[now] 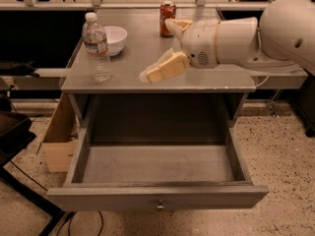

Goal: Place water bottle into top drawer

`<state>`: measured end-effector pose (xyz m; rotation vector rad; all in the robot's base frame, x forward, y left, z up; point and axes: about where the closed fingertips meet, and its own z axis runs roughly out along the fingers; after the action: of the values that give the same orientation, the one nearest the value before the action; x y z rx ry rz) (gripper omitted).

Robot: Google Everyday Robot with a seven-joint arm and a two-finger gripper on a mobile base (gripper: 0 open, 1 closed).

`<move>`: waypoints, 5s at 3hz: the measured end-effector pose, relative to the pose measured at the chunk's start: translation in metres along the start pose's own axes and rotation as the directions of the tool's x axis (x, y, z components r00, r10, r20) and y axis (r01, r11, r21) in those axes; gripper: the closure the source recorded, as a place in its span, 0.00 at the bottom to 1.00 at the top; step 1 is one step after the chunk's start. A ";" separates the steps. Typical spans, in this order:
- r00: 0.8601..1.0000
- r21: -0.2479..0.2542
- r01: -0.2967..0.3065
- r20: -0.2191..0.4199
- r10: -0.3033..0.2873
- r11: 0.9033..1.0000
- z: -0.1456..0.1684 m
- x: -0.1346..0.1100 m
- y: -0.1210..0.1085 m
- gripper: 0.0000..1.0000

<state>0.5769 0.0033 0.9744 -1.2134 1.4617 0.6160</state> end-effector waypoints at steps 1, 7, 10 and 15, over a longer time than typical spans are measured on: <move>0.998 0.021 -0.062 0.002 0.062 0.998 0.075 0.004 -0.032 0.00; 0.941 -0.118 -0.166 0.277 0.193 0.979 0.216 0.010 -0.035 0.48; 0.941 -0.118 -0.166 0.277 0.193 0.979 0.216 0.010 -0.035 1.00; 0.848 -0.176 -0.086 -0.530 -0.021 0.981 0.044 0.117 0.060 1.00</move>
Offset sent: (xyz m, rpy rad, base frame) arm 0.1309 0.1090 -0.0485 0.1213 0.1403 -0.0463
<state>0.5527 0.0212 0.8388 -1.6019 1.9190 0.4691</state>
